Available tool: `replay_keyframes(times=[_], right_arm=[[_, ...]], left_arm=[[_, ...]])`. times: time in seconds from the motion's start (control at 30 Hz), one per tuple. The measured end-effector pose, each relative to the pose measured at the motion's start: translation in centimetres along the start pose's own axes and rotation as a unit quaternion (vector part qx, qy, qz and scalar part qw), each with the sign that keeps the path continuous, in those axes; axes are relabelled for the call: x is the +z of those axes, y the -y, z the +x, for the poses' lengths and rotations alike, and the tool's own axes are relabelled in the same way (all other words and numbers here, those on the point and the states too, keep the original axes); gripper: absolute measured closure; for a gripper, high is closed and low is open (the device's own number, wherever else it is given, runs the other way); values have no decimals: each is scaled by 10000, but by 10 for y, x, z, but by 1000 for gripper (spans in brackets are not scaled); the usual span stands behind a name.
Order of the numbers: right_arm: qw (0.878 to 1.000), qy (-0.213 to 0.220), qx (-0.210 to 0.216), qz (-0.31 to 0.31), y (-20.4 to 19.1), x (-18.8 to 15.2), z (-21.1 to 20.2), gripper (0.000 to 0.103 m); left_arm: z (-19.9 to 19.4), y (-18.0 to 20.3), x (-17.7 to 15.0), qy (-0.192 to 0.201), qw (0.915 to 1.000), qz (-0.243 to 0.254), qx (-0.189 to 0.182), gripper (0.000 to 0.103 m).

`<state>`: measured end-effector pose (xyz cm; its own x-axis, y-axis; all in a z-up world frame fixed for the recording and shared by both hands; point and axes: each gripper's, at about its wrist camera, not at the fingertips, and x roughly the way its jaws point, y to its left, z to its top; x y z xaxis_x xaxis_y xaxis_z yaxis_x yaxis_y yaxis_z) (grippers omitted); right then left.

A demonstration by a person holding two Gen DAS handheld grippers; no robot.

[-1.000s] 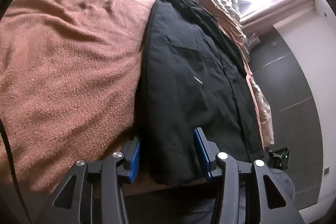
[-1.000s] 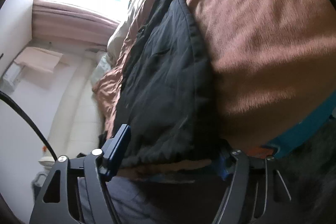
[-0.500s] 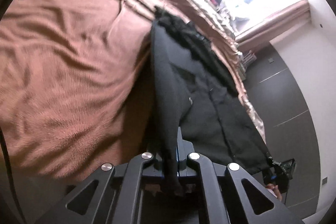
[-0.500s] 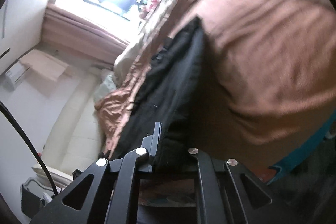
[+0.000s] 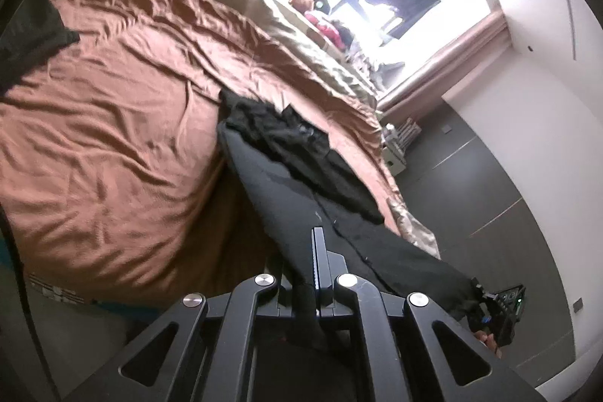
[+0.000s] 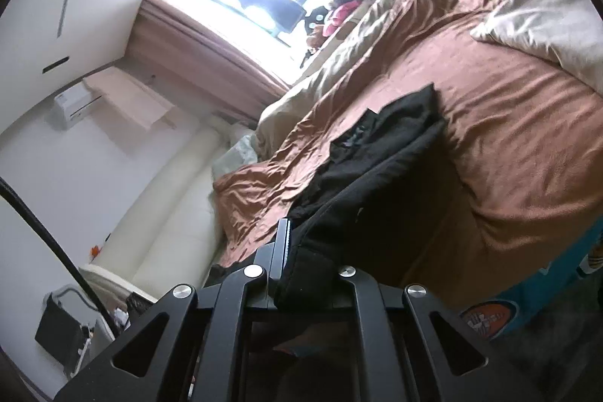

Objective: Fold large clothes

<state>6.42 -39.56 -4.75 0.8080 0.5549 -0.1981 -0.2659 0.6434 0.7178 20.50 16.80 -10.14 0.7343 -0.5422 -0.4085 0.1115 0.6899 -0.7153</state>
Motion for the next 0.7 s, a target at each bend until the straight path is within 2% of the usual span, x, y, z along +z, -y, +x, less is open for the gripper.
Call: replay_keyframes(times=[0.17, 0.4, 0.57, 0.7], right_arm=[[9994, 45, -172, -283, -8, -7, -14, 97], [9994, 183, -71, -293, -18, -22, -46, 97], [9995, 195, -245, -82, 3, -32, -41, 97], [9992, 176, -312, -188, -2, -28, -38, 97]], left_arm=[[-36, 10, -6, 175, 9997, -9, -165, 98], [-79, 31, -24, 530, 9983, 193, -139, 98], [-84, 34, -38, 614, 9975, 331, -60, 98], [-74, 34, -32, 600, 9975, 373, -30, 98]])
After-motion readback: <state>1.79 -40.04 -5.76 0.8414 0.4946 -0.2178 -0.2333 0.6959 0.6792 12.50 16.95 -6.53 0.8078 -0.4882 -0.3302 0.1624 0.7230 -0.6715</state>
